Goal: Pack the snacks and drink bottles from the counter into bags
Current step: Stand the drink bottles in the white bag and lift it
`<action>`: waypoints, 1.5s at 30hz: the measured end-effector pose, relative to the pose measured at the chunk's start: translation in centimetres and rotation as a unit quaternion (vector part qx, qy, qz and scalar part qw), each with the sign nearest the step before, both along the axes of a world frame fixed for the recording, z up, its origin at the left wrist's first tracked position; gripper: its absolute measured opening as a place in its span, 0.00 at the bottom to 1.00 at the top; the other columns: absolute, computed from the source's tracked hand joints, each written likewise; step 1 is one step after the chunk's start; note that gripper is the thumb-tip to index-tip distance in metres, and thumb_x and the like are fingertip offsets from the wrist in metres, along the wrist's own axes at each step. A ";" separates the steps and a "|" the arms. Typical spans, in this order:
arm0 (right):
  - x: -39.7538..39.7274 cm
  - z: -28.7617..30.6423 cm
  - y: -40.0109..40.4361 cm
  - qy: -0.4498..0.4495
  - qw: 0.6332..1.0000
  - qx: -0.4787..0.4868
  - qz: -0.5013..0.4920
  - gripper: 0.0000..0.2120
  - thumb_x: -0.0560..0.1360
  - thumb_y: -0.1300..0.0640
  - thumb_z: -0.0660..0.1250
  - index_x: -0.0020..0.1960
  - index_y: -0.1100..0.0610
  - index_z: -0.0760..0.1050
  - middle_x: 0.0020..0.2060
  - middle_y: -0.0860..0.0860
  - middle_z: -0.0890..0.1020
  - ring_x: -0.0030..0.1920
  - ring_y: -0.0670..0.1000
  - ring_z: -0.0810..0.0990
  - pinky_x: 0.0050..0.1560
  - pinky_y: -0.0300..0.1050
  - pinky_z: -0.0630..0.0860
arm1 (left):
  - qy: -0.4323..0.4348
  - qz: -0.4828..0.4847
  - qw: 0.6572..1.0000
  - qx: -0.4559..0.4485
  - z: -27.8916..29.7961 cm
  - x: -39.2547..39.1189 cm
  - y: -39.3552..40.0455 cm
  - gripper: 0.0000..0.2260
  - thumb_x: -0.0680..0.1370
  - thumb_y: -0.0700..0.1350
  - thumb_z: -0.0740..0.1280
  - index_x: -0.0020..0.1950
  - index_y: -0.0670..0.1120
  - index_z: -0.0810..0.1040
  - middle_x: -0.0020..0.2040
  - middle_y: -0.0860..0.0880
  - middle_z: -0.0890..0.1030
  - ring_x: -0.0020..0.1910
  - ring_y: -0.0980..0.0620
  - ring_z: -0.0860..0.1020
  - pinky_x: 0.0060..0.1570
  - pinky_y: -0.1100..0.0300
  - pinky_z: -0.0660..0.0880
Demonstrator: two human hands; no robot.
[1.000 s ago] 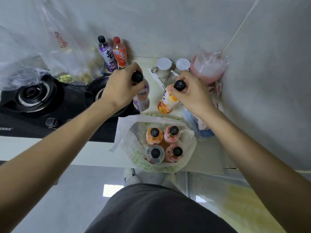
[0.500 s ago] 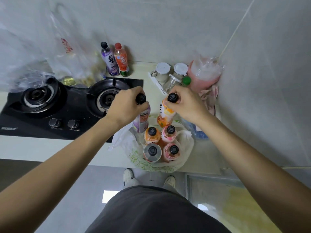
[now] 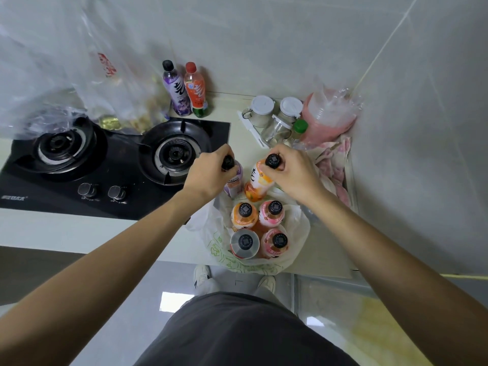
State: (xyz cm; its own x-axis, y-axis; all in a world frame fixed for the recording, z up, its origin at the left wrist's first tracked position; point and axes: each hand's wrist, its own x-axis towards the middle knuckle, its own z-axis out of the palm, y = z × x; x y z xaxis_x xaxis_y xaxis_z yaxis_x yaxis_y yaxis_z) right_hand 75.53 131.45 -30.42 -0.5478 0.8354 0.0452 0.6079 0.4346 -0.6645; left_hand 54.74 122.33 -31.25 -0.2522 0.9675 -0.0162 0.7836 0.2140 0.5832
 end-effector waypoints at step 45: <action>-3.4 1.5 2.9 -0.236 0.962 0.063 0.123 0.24 0.80 0.31 0.58 0.67 0.47 0.71 0.60 0.48 0.81 0.58 0.55 0.81 0.52 0.53 0.78 | 0.100 -0.045 0.989 -0.098 0.2 -0.9 -0.1 0.23 0.79 0.69 0.57 0.65 0.54 0.71 0.38 0.55 0.78 0.45 0.46 0.82 0.40 0.53 0.75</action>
State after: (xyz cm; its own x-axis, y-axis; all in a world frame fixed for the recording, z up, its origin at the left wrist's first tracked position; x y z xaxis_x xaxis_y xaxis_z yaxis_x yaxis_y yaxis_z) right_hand 72.16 134.33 -28.88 -0.7129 0.6817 -0.1643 0.6970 0.6631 -0.2729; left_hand 53.80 122.23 -31.05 -0.1822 0.9695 -0.1640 0.9004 0.2315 0.3685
